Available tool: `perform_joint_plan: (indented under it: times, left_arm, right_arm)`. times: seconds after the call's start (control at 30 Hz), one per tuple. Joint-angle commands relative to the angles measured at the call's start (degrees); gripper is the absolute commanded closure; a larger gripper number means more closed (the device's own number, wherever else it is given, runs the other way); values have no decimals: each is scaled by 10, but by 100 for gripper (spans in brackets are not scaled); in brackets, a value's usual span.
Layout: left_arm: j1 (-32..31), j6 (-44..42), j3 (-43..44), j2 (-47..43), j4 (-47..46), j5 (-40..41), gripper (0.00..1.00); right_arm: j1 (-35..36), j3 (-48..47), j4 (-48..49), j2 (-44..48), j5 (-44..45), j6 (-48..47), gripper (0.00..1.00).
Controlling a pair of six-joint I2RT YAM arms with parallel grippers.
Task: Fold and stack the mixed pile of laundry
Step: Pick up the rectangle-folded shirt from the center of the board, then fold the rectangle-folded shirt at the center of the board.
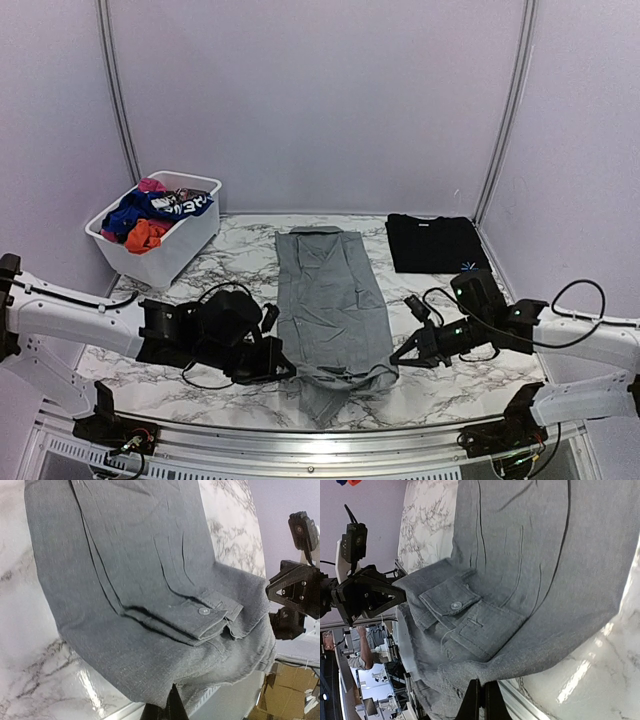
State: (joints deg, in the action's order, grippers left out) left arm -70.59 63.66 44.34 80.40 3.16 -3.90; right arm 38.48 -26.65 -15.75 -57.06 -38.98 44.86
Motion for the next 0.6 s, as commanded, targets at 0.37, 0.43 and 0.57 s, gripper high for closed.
perform_joint_plan:
  times: [0.37,0.43,0.57]
  left_arm:
    - [231,-109,201,161,18,-146,100]
    - [247,-121,230,191,20,-154,100]
    - [277,-134,281,257,22,-168,100]
  right_arm:
    - [-169,-337,-3,-357,-64,-194,100]
    - [-180,-374,-1,-402,-68,-204,100]
    - [-193,-444,-3,-482,-74,-215,100]
